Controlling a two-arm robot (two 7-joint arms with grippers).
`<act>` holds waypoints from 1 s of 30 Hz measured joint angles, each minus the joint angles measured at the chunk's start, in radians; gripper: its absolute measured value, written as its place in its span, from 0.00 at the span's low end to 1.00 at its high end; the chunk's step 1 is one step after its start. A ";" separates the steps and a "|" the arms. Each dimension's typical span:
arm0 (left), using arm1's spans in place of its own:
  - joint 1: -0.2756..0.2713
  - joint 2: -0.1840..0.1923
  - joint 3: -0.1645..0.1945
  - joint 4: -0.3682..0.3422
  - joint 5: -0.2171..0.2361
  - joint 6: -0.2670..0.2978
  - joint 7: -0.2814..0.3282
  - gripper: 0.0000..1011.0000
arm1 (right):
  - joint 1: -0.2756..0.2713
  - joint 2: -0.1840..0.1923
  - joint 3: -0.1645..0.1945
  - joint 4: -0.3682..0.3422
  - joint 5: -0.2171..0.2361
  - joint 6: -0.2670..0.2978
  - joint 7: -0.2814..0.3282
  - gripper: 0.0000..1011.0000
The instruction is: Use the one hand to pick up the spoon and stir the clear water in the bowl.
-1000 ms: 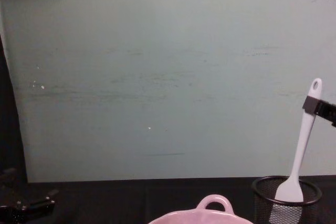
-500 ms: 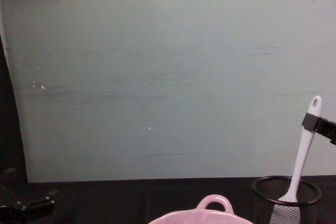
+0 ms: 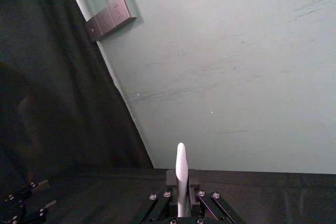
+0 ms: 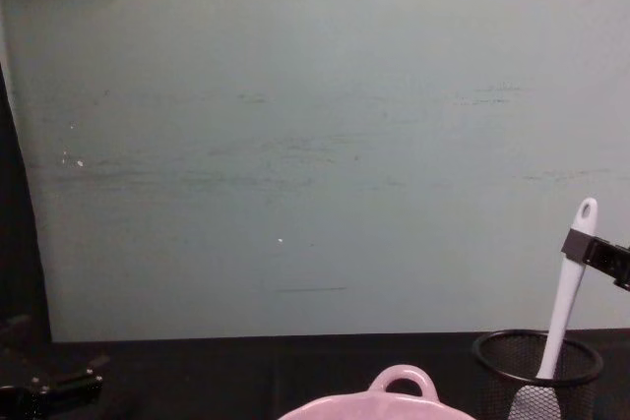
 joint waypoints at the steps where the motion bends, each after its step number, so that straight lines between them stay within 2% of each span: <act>1: 0.000 0.000 0.000 0.000 0.000 0.000 0.000 0.99 | 0.000 0.000 0.000 0.000 0.000 0.000 0.000 0.12; 25: 0.000 0.000 0.000 0.000 0.000 0.000 0.000 0.99 | 0.007 -0.001 -0.007 0.018 0.008 0.013 0.005 0.12; 27: 0.000 0.000 0.000 0.000 0.000 0.000 0.000 0.99 | 0.007 -0.001 -0.007 0.018 0.008 0.013 0.005 0.14; 30: 0.000 0.000 0.000 0.000 0.000 0.000 0.000 0.99 | 0.007 -0.001 -0.007 0.018 0.008 0.013 0.005 0.25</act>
